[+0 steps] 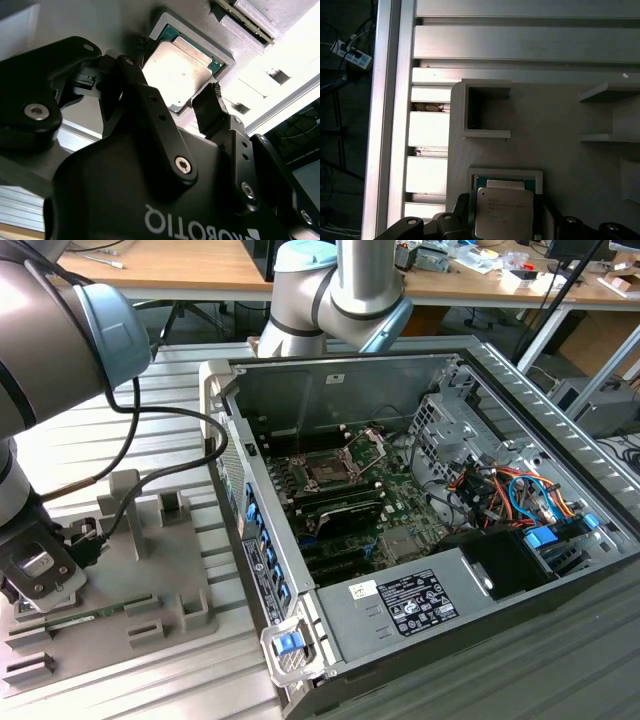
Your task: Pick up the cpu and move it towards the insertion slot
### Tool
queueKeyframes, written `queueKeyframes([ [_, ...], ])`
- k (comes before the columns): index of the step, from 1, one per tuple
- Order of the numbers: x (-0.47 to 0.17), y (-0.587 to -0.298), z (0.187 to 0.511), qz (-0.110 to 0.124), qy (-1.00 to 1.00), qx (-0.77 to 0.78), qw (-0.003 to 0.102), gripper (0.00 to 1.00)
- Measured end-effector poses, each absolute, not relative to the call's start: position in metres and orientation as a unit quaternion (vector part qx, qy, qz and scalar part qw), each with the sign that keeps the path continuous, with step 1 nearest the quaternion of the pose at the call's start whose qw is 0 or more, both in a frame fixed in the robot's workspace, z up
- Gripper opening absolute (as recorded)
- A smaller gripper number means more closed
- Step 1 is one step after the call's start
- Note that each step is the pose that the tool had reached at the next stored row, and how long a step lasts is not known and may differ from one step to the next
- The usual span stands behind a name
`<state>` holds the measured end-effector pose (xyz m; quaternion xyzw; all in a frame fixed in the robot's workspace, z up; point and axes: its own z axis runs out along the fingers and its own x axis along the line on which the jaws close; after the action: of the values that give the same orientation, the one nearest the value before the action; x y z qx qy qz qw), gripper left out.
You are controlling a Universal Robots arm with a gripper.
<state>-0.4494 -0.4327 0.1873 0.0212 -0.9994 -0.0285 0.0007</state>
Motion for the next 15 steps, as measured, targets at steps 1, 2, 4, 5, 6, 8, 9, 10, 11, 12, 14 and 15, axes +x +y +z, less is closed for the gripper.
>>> queueKeyframes([
  [1,-0.4494,-0.4327,0.1873,-0.028,-0.999,0.021,0.001,0.66],
  [2,-0.4494,-0.4327,0.1872,-0.028,-0.999,0.021,0.001,0.66],
  [4,-0.4494,-0.4327,0.1872,-0.028,-0.999,0.021,0.001,0.66],
  [5,-0.4494,-0.4327,0.1871,-0.028,-0.999,0.021,0.001,0.66],
  [6,-0.4494,-0.4327,0.1871,-0.028,-0.999,0.021,0.001,0.66],
  [8,-0.4494,-0.4327,0.187,-0.028,-0.999,0.021,0.001,0.66],
  [9,-0.4494,-0.4327,0.187,-0.028,-0.999,0.021,0.001,0.65],
  [10,-0.4494,-0.4327,0.1871,-0.028,-0.999,0.021,0.001,0.65],
  [11,-0.4494,-0.4327,0.1871,-0.028,-0.999,0.021,0.001,0.58],
  [12,-0.4494,-0.4327,0.187,-0.028,-0.999,0.021,0.001,0.55],
  [14,-0.4494,-0.4327,0.1869,-0.028,-0.999,0.021,0.001,0.55],
  [15,-0.4494,-0.4327,0.1869,-0.028,-0.999,0.021,0.001,0.55],
])
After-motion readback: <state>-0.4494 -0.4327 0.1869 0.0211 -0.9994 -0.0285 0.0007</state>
